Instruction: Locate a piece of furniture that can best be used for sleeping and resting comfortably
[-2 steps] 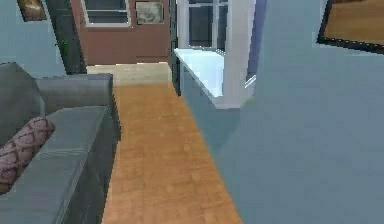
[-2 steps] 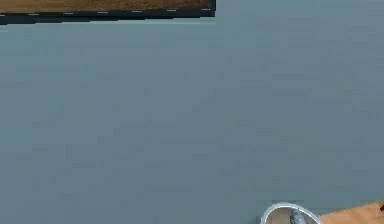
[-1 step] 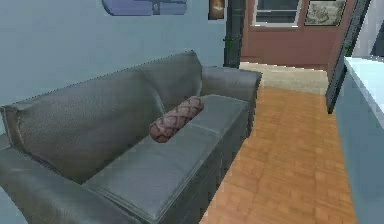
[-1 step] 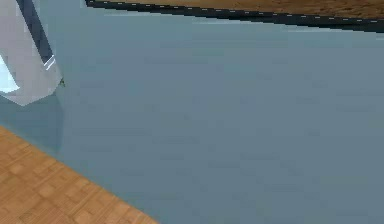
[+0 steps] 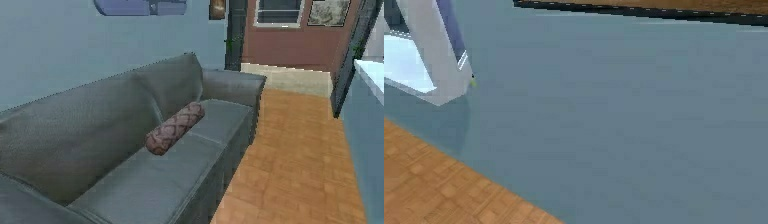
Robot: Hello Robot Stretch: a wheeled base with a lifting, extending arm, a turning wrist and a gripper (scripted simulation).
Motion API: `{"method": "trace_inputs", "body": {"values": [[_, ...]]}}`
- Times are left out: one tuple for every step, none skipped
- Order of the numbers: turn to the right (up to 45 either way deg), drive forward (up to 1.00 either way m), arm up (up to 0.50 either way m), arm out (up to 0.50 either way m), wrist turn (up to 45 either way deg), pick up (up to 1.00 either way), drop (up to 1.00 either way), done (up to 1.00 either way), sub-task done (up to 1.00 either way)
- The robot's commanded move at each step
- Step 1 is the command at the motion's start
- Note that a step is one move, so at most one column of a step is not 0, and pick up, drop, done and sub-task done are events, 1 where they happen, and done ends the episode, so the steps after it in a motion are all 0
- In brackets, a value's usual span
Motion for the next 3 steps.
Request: {"method": "trace_inputs", "body": {"values": [[24.0,0.0,0.0,0.0,0.0,0.0,0.0,0.0,0.0],[0.0,1.0,0.0,0.0,0.0,0.0,0.0,0.0,0.0],[0.0,1.0,0.0,0.0,0.0,0.0,0.0,0.0,0.0]]}}
